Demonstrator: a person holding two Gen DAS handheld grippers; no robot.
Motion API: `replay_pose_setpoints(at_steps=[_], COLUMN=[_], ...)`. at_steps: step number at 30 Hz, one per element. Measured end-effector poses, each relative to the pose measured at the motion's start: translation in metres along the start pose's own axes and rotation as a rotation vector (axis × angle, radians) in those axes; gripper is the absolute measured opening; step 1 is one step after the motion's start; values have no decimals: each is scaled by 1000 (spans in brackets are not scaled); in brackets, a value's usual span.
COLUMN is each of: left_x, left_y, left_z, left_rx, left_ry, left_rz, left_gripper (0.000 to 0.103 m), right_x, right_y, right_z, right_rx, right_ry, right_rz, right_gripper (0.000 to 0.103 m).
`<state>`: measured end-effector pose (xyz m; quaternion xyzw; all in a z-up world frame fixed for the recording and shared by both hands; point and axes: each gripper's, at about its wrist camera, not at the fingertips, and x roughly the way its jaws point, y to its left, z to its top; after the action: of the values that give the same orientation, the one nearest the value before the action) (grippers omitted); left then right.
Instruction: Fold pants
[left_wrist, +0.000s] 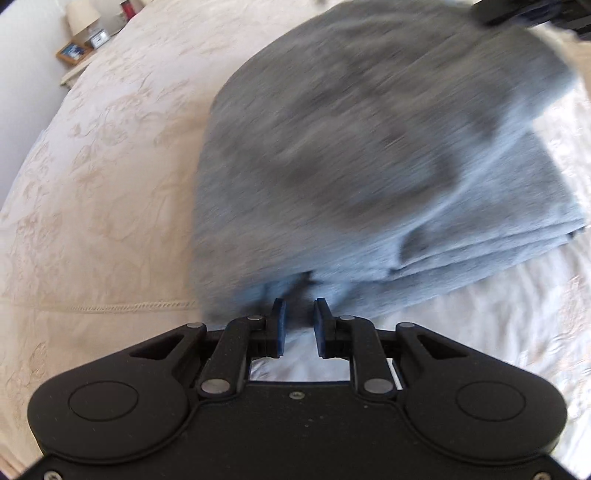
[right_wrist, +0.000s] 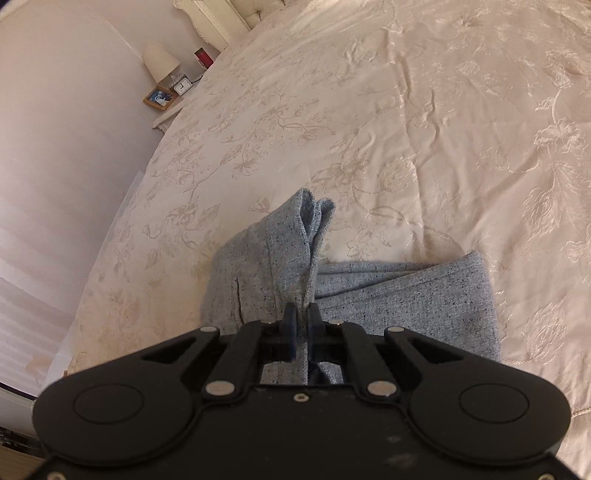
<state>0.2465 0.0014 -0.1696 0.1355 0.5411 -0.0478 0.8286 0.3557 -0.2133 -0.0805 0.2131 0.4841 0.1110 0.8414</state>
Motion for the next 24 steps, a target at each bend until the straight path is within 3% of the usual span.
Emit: replay_pose_setpoints(at_steps=[10,13,15,18,24], left_x=[2,-7,-17,-32,-59], left_y=[11,12,14,20,39], left_z=[-31,-36,-38,-36,-10], left_rx=[69,84,96,100,15], left_ry=[64,64,52,18,-70], left_rz=[11,-10,-21,-17,-52], left_gripper=[28,28,28,28,28], right_x=[-8,-1,-1,3,46], right_y=[-75,-96,-97,-91,-98], right_z=[-18,-23,-23,-23,-27], right_rx=[130,171,159,119,105], right_ry=[-3,28,16,-1,110], right_rz=[-194,-184,-170,-155,-133], right_gripper=[1,2,10,35,38])
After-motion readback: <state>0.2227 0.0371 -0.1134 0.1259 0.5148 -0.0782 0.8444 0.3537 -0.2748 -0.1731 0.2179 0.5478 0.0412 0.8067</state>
